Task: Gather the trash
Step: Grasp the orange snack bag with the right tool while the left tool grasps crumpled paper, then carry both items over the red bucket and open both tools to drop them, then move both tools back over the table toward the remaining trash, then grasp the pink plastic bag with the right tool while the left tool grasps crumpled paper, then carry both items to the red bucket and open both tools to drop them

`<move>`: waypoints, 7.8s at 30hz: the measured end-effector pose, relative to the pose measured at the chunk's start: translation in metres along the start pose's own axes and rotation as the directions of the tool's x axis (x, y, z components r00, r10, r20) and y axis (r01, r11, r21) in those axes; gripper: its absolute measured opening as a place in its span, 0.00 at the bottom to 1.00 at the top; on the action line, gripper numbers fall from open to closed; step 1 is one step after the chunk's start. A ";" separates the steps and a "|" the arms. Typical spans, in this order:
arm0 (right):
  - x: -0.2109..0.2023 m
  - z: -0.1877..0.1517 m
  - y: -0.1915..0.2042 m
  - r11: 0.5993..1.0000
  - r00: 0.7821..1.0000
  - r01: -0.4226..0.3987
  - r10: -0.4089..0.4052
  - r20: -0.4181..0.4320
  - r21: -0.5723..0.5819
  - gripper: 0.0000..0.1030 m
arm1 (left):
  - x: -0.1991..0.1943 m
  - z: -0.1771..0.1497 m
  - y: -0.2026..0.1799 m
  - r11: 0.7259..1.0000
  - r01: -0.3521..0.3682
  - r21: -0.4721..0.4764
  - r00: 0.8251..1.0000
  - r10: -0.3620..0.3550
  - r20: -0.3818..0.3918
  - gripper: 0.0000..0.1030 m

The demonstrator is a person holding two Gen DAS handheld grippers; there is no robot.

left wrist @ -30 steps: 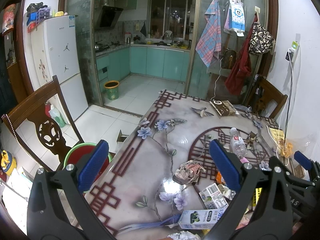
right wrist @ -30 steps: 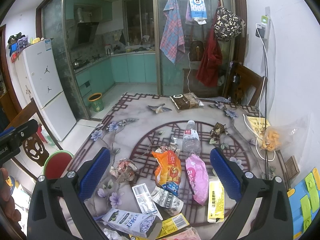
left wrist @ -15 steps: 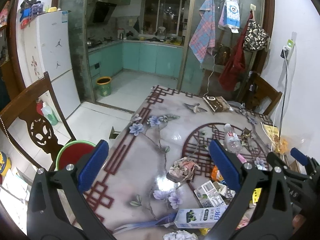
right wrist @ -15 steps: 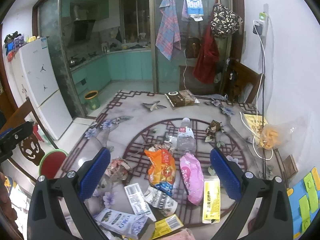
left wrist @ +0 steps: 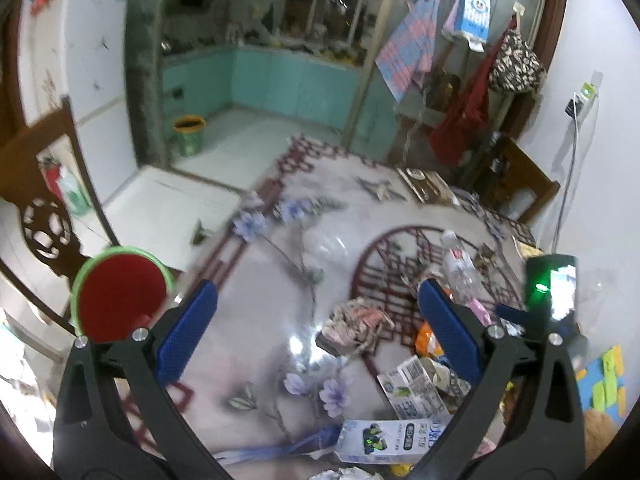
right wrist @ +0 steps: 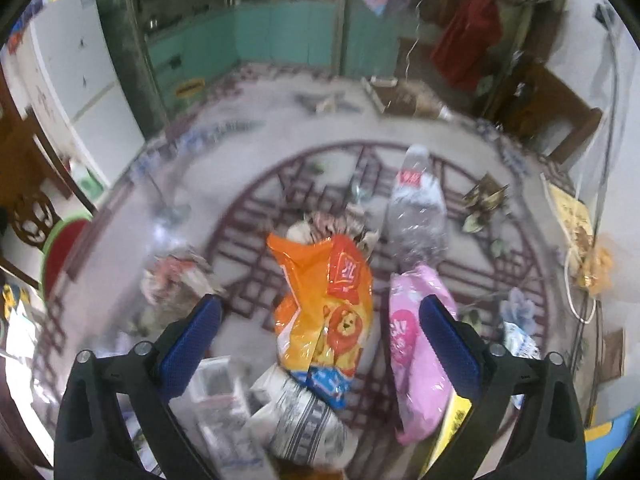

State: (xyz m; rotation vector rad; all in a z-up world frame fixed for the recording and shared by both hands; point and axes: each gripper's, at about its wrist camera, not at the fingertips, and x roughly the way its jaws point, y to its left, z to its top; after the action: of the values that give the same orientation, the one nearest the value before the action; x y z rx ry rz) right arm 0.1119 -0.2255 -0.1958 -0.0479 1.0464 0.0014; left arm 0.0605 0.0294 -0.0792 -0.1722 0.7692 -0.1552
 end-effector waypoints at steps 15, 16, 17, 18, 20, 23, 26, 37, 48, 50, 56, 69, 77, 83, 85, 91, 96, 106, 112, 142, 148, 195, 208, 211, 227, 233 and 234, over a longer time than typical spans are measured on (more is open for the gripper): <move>-0.009 0.010 -0.028 0.988 0.993 -0.116 0.113 0.039 0.099 0.35 | 0.135 -0.029 -0.038 0.970 0.066 0.232 0.967 -0.004 -0.256 0.96; -0.015 0.012 -0.029 0.988 0.992 -0.117 0.112 0.052 0.103 0.35 | 0.145 -0.032 -0.041 0.967 0.077 0.244 0.962 -0.007 -0.274 0.96; -0.024 0.014 -0.032 0.987 0.991 -0.118 0.111 0.071 0.107 0.35 | 0.155 -0.035 -0.044 0.963 0.085 0.257 0.957 -0.007 -0.290 0.96; -0.029 0.014 -0.032 0.987 0.991 -0.119 0.111 0.079 0.109 0.35 | 0.163 -0.038 -0.045 0.960 0.088 0.265 0.953 -0.003 -0.304 0.96; -0.035 0.017 -0.033 0.985 0.990 -0.122 0.112 0.088 0.119 0.35 | 0.182 -0.045 -0.046 0.958 0.101 0.268 0.938 -0.002 -0.346 0.95; -0.036 0.018 -0.029 0.983 0.988 -0.133 0.121 0.095 0.129 0.35 | 0.201 -0.053 -0.046 0.960 0.132 0.245 0.915 -0.023 -0.403 0.77; -0.038 0.019 -0.023 0.983 0.987 -0.140 0.129 0.096 0.122 0.35 | 0.202 -0.055 -0.044 0.958 0.173 0.228 0.906 -0.064 -0.418 0.55; -0.087 0.016 0.005 0.985 0.973 -0.156 0.141 0.183 0.070 0.35 | 0.111 -0.015 -0.019 0.967 0.129 0.220 0.968 -0.075 -0.238 0.45; -0.119 0.017 0.082 0.970 0.943 -0.240 0.242 0.229 -0.036 0.36 | 0.018 0.008 0.066 0.993 -0.052 0.107 0.994 0.062 -0.091 0.46; -0.119 0.017 0.102 0.967 0.940 -0.250 0.253 0.230 -0.040 0.36 | 0.011 0.012 0.087 0.992 -0.067 0.106 0.994 0.075 -0.079 0.46; -0.111 0.024 0.164 0.960 0.938 -0.272 0.280 0.205 -0.064 0.36 | 0.004 0.018 0.146 0.993 -0.089 0.082 0.992 0.095 -0.081 0.46; -0.053 0.047 0.315 0.902 0.901 -0.412 0.424 0.086 -0.133 0.37 | 0.008 0.034 0.282 0.987 -0.161 0.022 0.981 0.162 -0.107 0.46; 0.001 0.053 0.385 0.880 0.890 -0.454 0.455 -0.027 -0.137 0.47 | 0.018 0.031 0.337 0.988 -0.155 -0.007 0.976 0.152 -0.156 0.47; -0.006 0.061 0.397 0.900 0.907 -0.411 0.420 0.031 -0.143 0.71 | 0.024 0.032 0.353 0.989 -0.147 -0.005 0.977 0.145 -0.155 0.62; -0.010 0.064 0.398 0.906 0.914 -0.394 0.403 0.036 -0.152 0.71 | 0.027 0.032 0.354 0.991 -0.137 0.000 0.978 0.135 -0.157 0.66; -0.024 0.059 0.386 0.924 0.927 -0.358 0.369 0.070 -0.136 0.73 | 0.031 0.033 0.344 0.994 -0.108 0.018 0.982 0.109 -0.151 0.72; -0.041 0.054 0.363 0.935 0.931 -0.343 0.351 0.099 -0.092 0.74 | 0.030 0.034 0.327 0.995 -0.088 0.037 0.986 0.092 -0.138 0.74; -0.077 0.030 0.286 0.956 0.942 -0.294 0.290 0.171 -0.001 0.76 | 0.030 0.034 0.249 0.992 -0.016 0.123 0.991 0.031 -0.127 0.78; -0.097 0.008 0.216 0.966 0.949 -0.258 0.247 0.197 0.032 0.80 | 0.028 0.020 0.176 0.991 0.036 0.130 0.990 -0.018 -0.141 0.80; 0.051 -0.046 -0.089 0.995 0.983 0.051 -0.034 -0.178 0.091 0.78 | 0.101 -0.022 -0.102 0.943 0.135 0.304 0.965 -0.056 -0.256 0.84; 0.062 -0.049 -0.087 0.998 0.982 0.022 -0.010 -0.190 0.064 0.35 | 0.152 -0.025 -0.139 0.919 0.187 0.346 0.945 -0.072 -0.319 0.84; -0.089 -0.041 -0.091 0.947 0.985 -0.115 0.069 0.160 0.300 0.28 | 0.093 -0.016 -0.115 0.924 0.268 0.274 0.942 -0.191 -0.275 0.41; -0.127 -0.036 -0.033 0.966 0.969 -0.152 0.104 0.224 0.211 0.28 | 0.031 -0.018 -0.057 0.955 0.185 0.230 0.975 -0.150 -0.162 0.41; -0.129 -0.034 -0.022 0.968 0.967 -0.158 0.113 0.227 0.194 0.28 | 0.025 -0.017 -0.042 0.962 0.171 0.214 0.979 -0.140 -0.149 0.41; -0.139 -0.011 0.073 0.980 0.960 -0.173 0.146 0.241 0.095 0.28 | 0.002 -0.007 0.054 0.983 0.125 0.134 0.987 -0.110 -0.115 0.41; -0.135 -0.004 0.114 0.981 0.962 -0.183 0.163 0.221 0.072 0.28 | 0.002 -0.001 0.099 0.988 0.107 0.113 0.988 -0.093 -0.123 0.41; -0.133 -0.003 0.122 0.980 0.962 -0.186 0.168 0.215 0.066 0.28 | 0.003 0.000 0.106 0.989 0.105 0.107 0.988 -0.091 -0.126 0.41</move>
State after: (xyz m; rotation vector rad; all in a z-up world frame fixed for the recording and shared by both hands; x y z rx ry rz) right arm 0.0397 -0.1007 -0.0865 0.1221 0.8363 0.1216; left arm 0.0704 0.1319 -0.1038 -0.0931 0.8710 -0.3043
